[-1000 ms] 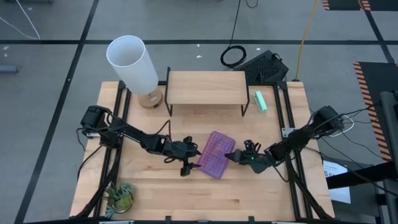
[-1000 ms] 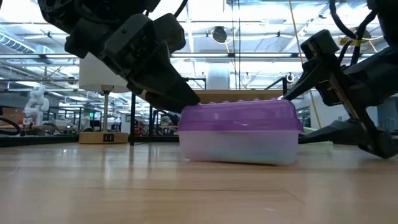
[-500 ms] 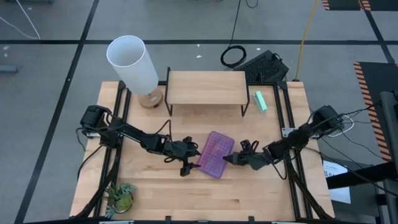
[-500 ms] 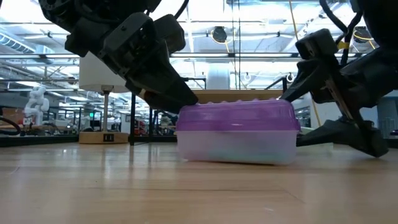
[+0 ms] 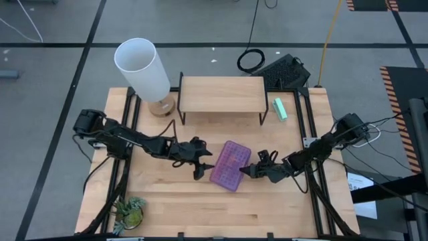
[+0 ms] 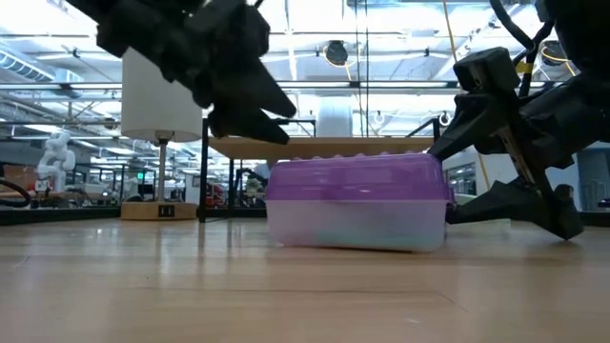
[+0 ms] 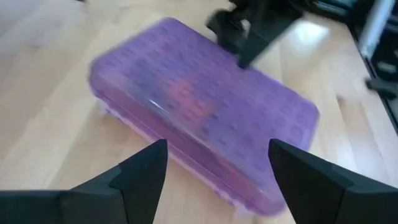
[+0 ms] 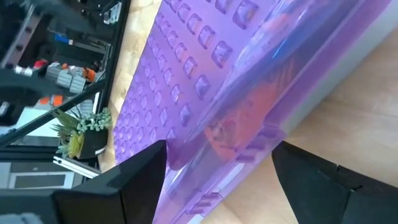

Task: Pack school essentials
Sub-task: Put the violet supply box on the shelf

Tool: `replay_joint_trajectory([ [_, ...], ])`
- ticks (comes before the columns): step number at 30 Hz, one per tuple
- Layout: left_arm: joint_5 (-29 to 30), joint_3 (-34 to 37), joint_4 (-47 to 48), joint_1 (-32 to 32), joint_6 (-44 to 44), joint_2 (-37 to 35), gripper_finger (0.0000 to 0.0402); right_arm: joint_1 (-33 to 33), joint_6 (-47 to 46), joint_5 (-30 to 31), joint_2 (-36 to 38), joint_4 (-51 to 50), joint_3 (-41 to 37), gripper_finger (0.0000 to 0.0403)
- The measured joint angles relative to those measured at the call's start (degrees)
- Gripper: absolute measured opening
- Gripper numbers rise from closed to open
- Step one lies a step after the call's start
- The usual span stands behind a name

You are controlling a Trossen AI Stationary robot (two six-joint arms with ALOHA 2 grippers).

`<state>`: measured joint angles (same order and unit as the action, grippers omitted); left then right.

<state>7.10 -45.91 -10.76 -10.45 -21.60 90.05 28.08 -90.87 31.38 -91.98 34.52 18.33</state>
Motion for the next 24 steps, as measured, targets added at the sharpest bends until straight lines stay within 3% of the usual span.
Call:
replay_joint_trajectory([
  [9, -0.3, -0.1, -4.5, 2.1, -4.7, 7.8, 0.0282, 0.0, 4.5, 0.4, 0.0, 2.1, 0.0, 0.0281],
  [17, -9.7, -0.2, -15.5, 3.3, -4.6, 14.3, 0.0282, -0.7, 8.1, 1.4, 0.1, 4.3, 0.0, 0.0281],
  [24, -11.0, -0.1, -19.4, 3.4, -3.4, 16.2, 0.0282, -1.5, 16.1, 1.1, 0.0, 11.6, -0.3, 0.0281],
])
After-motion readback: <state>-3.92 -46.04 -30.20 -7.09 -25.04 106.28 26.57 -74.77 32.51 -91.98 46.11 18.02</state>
